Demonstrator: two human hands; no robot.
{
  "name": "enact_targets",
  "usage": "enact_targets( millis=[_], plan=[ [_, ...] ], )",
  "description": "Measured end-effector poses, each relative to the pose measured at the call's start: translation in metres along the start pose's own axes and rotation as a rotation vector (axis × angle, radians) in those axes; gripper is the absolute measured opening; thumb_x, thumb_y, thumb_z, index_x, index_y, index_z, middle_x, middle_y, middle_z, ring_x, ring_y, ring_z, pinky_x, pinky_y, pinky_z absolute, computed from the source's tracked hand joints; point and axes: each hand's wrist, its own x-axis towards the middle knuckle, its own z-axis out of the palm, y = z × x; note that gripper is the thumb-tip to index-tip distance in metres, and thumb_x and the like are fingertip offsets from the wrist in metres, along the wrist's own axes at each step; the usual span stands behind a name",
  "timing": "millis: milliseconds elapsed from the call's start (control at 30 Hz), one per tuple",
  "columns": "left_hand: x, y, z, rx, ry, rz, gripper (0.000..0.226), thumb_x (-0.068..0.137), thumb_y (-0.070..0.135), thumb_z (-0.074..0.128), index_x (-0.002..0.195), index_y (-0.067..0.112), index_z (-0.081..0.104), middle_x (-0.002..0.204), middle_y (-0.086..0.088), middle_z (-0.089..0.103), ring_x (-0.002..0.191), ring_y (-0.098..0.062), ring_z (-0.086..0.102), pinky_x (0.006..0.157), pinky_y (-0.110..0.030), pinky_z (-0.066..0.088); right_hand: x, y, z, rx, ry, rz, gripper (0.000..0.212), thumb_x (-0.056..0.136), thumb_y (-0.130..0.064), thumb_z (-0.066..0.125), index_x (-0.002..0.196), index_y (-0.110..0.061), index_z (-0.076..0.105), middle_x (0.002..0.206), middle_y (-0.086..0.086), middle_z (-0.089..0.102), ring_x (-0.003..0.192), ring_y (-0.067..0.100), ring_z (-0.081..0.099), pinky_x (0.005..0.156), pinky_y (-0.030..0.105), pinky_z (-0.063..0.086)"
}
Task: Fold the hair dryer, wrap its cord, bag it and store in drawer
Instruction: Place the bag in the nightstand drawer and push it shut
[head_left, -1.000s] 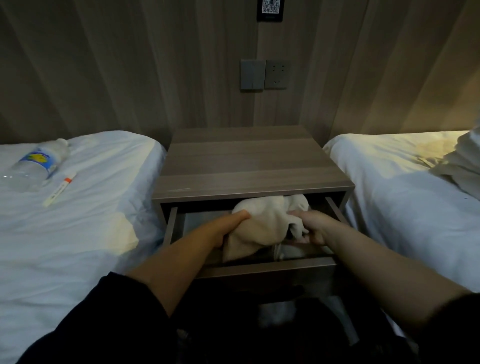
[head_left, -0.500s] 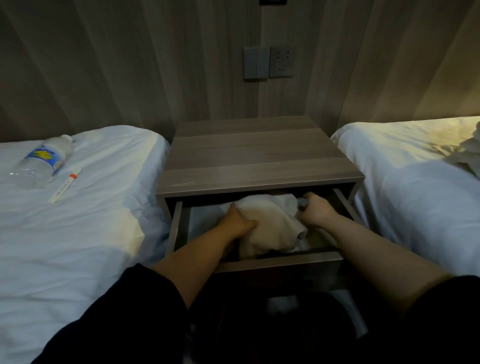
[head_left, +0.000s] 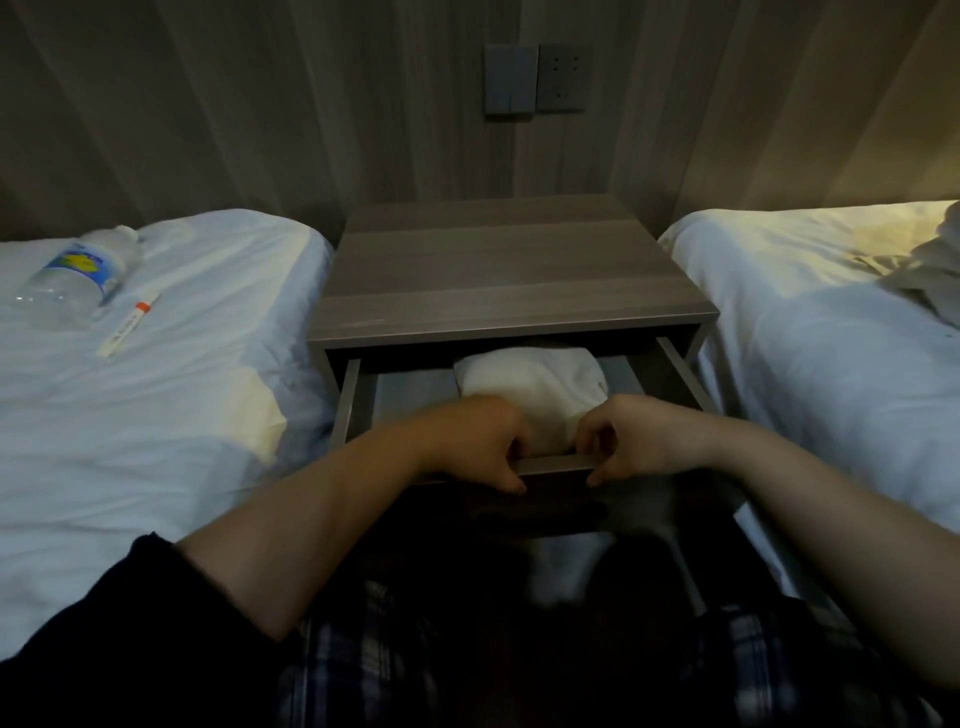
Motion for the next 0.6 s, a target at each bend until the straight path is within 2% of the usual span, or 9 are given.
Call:
enact_targets(
  millis=[167, 267, 400, 500, 600],
  plan=[
    [0.004, -0.010, 0.003, -0.055, 0.160, -0.137, 0.029, 0.080, 0.034, 0.067, 0.102, 0.014, 0.066, 0.098, -0.004, 0.065, 0.092, -0.020, 0.061, 0.081, -0.033, 0.050, 0.014, 0.002, 0.001, -0.140, 0.184, 0.028, 0.019, 0.076, -0.029, 0.072, 0.091, -0.019, 0.066, 0.083, -0.005, 0.059, 0.079, 0.015, 0.058, 0.070, 0.030, 0.049],
    [0.012, -0.018, 0.001, -0.026, 0.275, -0.208, 0.024, 0.082, 0.036, 0.065, 0.096, 0.016, 0.065, 0.099, -0.003, 0.061, 0.097, -0.020, 0.058, 0.081, -0.028, 0.043, 0.033, 0.008, 0.002, -0.206, 0.288, 0.060, 0.016, 0.078, -0.030, 0.068, 0.088, -0.018, 0.062, 0.088, 0.002, 0.062, 0.085, 0.022, 0.061, 0.074, 0.039, 0.053],
    [0.025, -0.029, -0.001, 0.041, 0.382, -0.283, 0.027, 0.086, 0.038, 0.059, 0.101, 0.016, 0.062, 0.104, -0.004, 0.061, 0.100, -0.020, 0.056, 0.087, -0.032, 0.043, 0.053, 0.014, 0.000, -0.201, 0.397, 0.053, 0.012, 0.084, -0.024, 0.062, 0.092, -0.015, 0.062, 0.096, 0.004, 0.064, 0.090, 0.022, 0.062, 0.077, 0.039, 0.053],
    [0.038, -0.044, 0.000, 0.196, 0.510, -0.289, 0.036, 0.084, 0.039, 0.060, 0.110, 0.016, 0.058, 0.113, -0.006, 0.057, 0.106, -0.023, 0.053, 0.087, -0.037, 0.046, 0.064, 0.021, 0.002, -0.299, 0.566, -0.008, 0.023, 0.081, -0.024, 0.065, 0.099, -0.011, 0.062, 0.106, 0.009, 0.059, 0.099, 0.025, 0.056, 0.078, 0.038, 0.050],
    [0.052, -0.060, -0.003, 0.258, 0.573, -0.304, 0.069, 0.079, 0.041, 0.066, 0.138, 0.019, 0.037, 0.138, -0.008, 0.041, 0.128, -0.026, 0.036, 0.100, -0.039, 0.037, 0.077, 0.027, -0.006, -0.391, 0.672, -0.021, 0.057, 0.070, -0.025, 0.076, 0.120, -0.008, 0.054, 0.126, 0.016, 0.051, 0.117, 0.034, 0.049, 0.096, 0.043, 0.043]
  ],
)
